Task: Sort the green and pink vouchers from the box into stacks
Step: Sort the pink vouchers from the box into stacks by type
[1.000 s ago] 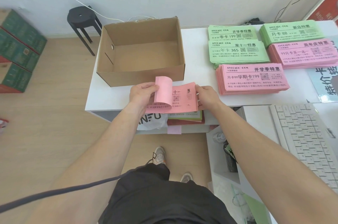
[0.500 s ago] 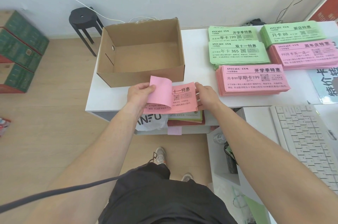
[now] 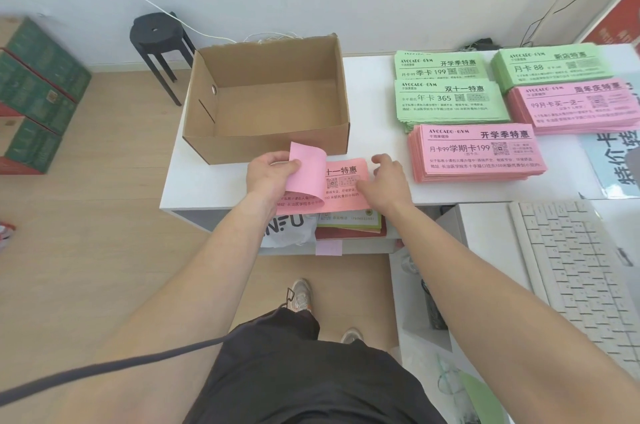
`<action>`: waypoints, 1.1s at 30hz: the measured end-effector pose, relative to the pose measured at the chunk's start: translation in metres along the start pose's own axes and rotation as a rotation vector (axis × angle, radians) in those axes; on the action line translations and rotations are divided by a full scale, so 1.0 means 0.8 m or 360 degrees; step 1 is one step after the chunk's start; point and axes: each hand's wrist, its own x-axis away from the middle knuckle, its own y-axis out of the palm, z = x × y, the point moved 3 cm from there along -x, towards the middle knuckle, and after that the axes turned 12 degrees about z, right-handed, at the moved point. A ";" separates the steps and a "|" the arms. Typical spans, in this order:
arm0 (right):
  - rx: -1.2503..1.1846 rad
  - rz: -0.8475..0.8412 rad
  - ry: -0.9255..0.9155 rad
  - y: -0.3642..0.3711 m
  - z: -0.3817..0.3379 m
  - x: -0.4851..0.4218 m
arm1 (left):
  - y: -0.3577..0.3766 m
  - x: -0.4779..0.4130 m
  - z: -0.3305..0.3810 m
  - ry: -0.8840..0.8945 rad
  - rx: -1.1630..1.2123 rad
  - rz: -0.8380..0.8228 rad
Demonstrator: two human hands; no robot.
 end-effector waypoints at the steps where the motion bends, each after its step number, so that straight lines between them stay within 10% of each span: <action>1: 0.0107 0.0087 -0.0056 -0.003 -0.003 0.002 | 0.006 0.003 0.000 0.0011 -0.0017 -0.0019; 9: -0.0627 -0.0425 0.0075 0.002 -0.030 0.021 | 0.043 0.033 0.003 0.0004 -0.0105 -0.0489; 21: -0.0169 -0.0106 0.0124 0.000 -0.003 -0.002 | -0.010 -0.011 -0.002 0.0151 -0.0353 0.0126; 33: -0.0692 -0.0252 -0.0078 -0.080 0.014 0.006 | -0.006 0.026 0.025 0.0714 -0.0941 -0.0365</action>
